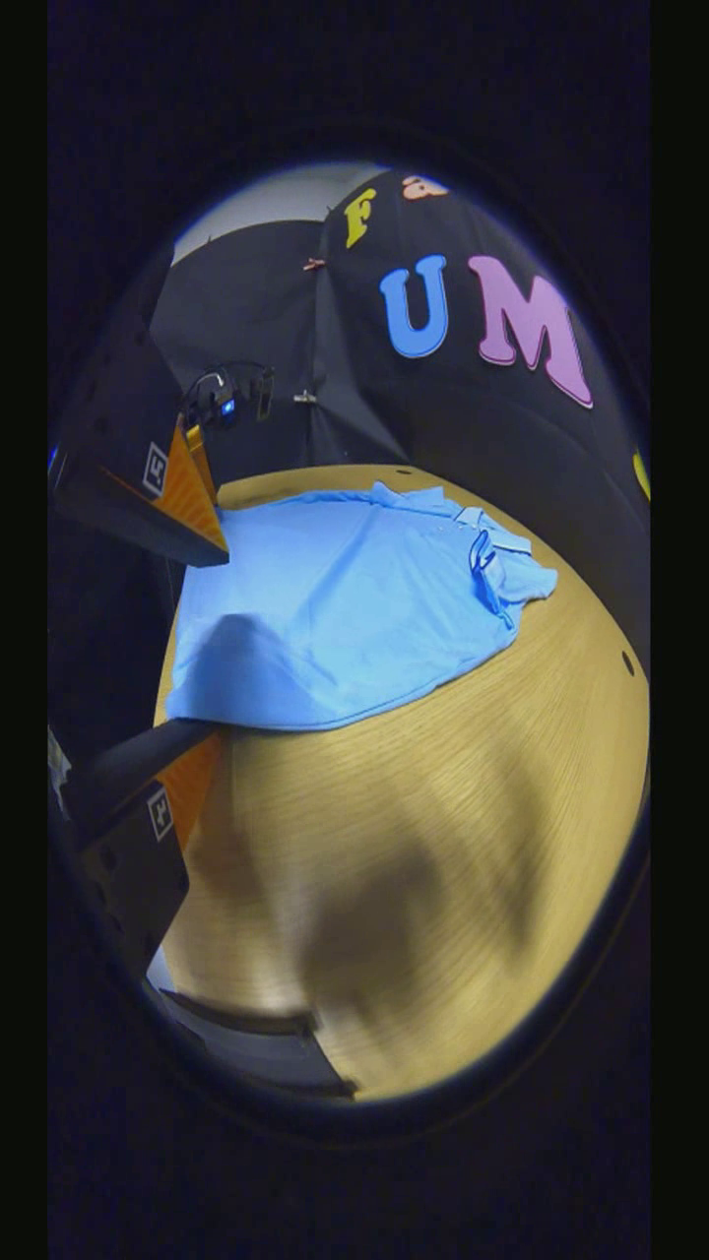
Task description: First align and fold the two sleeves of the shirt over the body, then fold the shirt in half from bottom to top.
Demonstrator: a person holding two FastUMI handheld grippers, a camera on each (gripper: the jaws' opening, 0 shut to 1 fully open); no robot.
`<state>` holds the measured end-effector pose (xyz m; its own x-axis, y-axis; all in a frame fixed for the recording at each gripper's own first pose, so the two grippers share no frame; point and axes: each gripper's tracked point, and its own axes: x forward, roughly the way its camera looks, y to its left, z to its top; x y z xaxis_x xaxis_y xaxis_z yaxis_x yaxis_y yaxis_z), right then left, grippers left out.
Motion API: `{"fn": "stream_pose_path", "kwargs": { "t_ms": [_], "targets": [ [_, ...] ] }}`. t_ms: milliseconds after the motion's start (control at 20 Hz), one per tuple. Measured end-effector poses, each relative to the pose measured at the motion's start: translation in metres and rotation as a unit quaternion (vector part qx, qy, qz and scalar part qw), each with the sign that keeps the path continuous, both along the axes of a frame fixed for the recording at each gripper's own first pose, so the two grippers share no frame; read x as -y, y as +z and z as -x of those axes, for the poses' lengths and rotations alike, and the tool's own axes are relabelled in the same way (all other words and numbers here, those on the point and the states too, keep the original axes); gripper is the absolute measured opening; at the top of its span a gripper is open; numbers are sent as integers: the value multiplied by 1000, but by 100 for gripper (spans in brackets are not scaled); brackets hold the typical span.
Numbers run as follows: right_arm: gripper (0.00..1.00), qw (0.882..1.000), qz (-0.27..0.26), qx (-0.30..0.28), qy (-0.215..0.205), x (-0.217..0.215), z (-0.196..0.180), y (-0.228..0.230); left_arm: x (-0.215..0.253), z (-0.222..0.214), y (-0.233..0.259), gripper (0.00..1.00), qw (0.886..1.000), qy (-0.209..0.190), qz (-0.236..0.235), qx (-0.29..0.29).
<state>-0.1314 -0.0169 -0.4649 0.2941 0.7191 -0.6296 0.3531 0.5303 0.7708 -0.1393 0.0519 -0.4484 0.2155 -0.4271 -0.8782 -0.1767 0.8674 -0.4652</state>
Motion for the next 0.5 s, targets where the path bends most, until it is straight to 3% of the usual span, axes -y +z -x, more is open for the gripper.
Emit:
{"fn": "stream_pose_path", "kwargs": {
  "t_ms": [50, 200, 250, 350, 400, 450, 500],
  "targets": [
    [88, 1000, 9, -9, 0, 0, 0, -7, 1, -1, 1, 81, 1000, 12, 7, -5],
    [46, 999, 13, -38, -2, -3, 7, -22, 4, -2, -11, 74, 999, 31, 1, -16],
    [16, 999, 6, -45, -8, -6, 8, -24, 2, -1, -18, 55, 999, 30, -15, -21],
    [6, 998, -5, -52, -21, 1, 5, -19, 8, 0, -15, 15, 999, 28, -14, -16],
    [0, 999, -5, -47, -18, -4, 7, -21, 6, -1, -16, 15, 999, 28, -23, -15],
    [0, 999, -2, -39, -10, -9, 6, -24, 8, -3, -17, 8, 999, 21, -32, -13],
    [11, 1000, 3, -31, -2, -8, 6, -24, 7, -5, -16, 6, 999, 9, -45, -1]
  ]
}}
